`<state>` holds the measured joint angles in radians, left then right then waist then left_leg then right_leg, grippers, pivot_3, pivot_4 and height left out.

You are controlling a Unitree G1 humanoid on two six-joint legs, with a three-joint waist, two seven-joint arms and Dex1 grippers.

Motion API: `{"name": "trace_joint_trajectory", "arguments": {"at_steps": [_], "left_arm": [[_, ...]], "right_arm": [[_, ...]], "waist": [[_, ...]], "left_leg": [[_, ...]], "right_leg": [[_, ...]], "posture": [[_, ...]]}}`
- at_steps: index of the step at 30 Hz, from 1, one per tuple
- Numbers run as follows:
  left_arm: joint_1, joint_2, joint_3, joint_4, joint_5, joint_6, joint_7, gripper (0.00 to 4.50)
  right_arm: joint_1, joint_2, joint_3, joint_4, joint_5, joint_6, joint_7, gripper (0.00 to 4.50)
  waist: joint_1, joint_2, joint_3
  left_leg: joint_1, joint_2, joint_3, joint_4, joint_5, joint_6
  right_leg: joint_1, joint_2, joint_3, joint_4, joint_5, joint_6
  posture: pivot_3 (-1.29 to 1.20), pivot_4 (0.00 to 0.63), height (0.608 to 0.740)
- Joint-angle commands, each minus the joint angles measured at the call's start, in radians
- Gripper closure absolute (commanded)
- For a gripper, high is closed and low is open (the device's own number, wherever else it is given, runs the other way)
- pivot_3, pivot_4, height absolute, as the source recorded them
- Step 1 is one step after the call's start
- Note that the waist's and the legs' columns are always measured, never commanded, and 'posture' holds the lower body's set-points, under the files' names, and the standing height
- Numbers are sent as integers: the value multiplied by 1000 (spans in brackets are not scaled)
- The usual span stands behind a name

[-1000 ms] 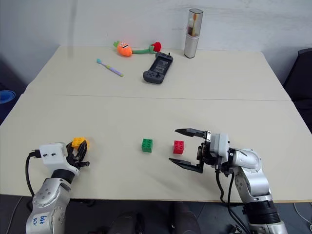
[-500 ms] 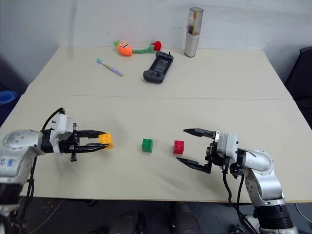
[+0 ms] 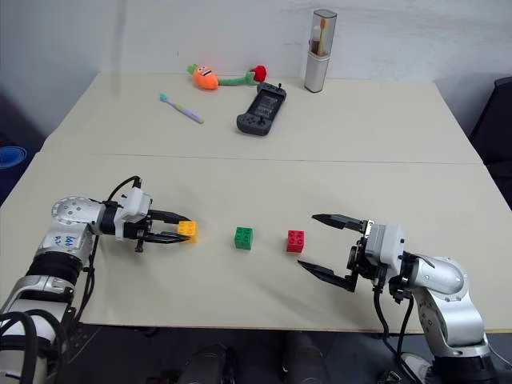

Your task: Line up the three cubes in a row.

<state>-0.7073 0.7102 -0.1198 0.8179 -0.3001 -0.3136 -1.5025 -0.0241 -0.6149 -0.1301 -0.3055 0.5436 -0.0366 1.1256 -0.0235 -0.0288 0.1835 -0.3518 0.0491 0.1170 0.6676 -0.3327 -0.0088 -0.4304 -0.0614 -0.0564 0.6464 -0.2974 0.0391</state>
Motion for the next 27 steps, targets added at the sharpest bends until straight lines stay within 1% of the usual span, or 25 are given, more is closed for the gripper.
{"name": "trace_joint_trajectory", "arguments": {"at_steps": [1, 3, 5, 6, 7, 8, 11, 13, 14, 16, 18, 19, 22, 27], "left_arm": [[14, 15, -27, -15, -10, -18, -112, 3027], [14, 20, -32, -4, -8, -24, -112, 3027], [19, 49, -63, -8, -7, -15, -112, 2317], [18, 55, -48, -22, -8, -15, -112, 2147], [15, 59, -33, -34, -8, -25, -108, 1784], [13, 60, -22, -41, -9, -32, -105, 1603], [21, 115, 35, -70, -35, -33, -86, 793], [58, 179, 70, -108, -62, 20, -103, 212], [115, 244, 87, -154, -94, 51, -109, 212], [220, 343, 126, -236, -149, 102, -112, 212], [327, 405, 197, -318, -192, 164, -103, 212], [374, 424, 231, -349, -209, 191, -87, 212], [501, 445, 301, -382, -166, 185, 12, 212], [656, 430, 429, -497, -183, 182, 47, 212]], "right_arm": [[8, -17, -32, -37, 28, 3, -5, 0], [9, -18, -32, -36, 28, 2, -5, 0], [6, -21, -30, -28, 27, 1, -1, 0], [2, -25, -32, -23, 28, 1, 3, 0], [-3, -32, -35, -19, 29, 1, 10, 0], [-5, -37, -36, -17, 29, 0, 14, 0], [-11, -93, -84, -10, 72, 25, 53, 0], [-10, -149, -133, 9, 105, 62, 80, 0], [5, -194, -166, 34, 112, 73, 125, 0], [37, -270, -209, 73, 118, 100, 198, 0], [66, -330, -231, 115, 104, 109, 259, 0], [70, -352, -236, 136, 95, 108, 280, 0], [25, -365, -224, 206, 67, 86, 295, 0], [-90, -324, -167, 354, -3, -15, 325, 0]], "waist": [[0, 0, 0], [0, 0, 0], [-2, 0, 0], [-5, 0, 0], [-5, 0, 0], [-3, 0, 0], [-2, 0, 0], [-5, 0, 0], [-8, 0, 0], [-12, 0, 0], [-8, 1, 1], [-5, 1, 1], [0, 1, 1], [-2, 1, 1]], "left_leg": [[0, 0, 0, 0, 0, 0], [0, 0, 0, 0, 0, 0], [0, 0, 0, 0, 0, 0], [0, 0, 0, 0, 0, 0], [0, 0, 0, 0, 0, 0], [0, 0, 0, 0, 0, 0], [-1, 0, 0, 1, 0, 0], [-1, 0, 0, 0, 0, 0], [-1, 0, 0, 0, 0, 0], [0, 1, 1, -2, 0, 0], [0, 2, 1, -3, 0, 0], [1, 2, 0, -3, -2, 3], [1, 1, -1, -2, -3, 6], [1, 1, -1, -2, -4, 6]], "right_leg": [[0, 0, 0, 0, 0, 0], [0, 0, 0, 0, 0, 0], [0, 0, 0, 0, 0, 0], [0, 0, 0, 0, 0, 0], [0, 0, 0, 0, 0, 0], [0, 0, 0, 0, 0, 0], [0, 0, 0, 0, 0, 0], [0, 0, 0, -1, 0, 0], [0, 0, 0, -1, 0, 0], [-1, 1, 1, -1, 0, 0], [-1, 1, 2, -2, 0, 0], [0, 1, 1, -3, 0, -1], [1, -1, 1, -2, 0, 0], [0, -2, 1, -2, 0, -1]], "posture": [[0, 150, 740], [0, 150, 740], [0, 150, 740], [0, 150, 740], [0, 150, 740], [0, 150, 740], [0, 150, 740], [0, 150, 740], [0, 150, 740], [0, 150, 740], [0, 150, 740], [0, 150, 740], [0, 150, 740], [0, 150, 740]]}}
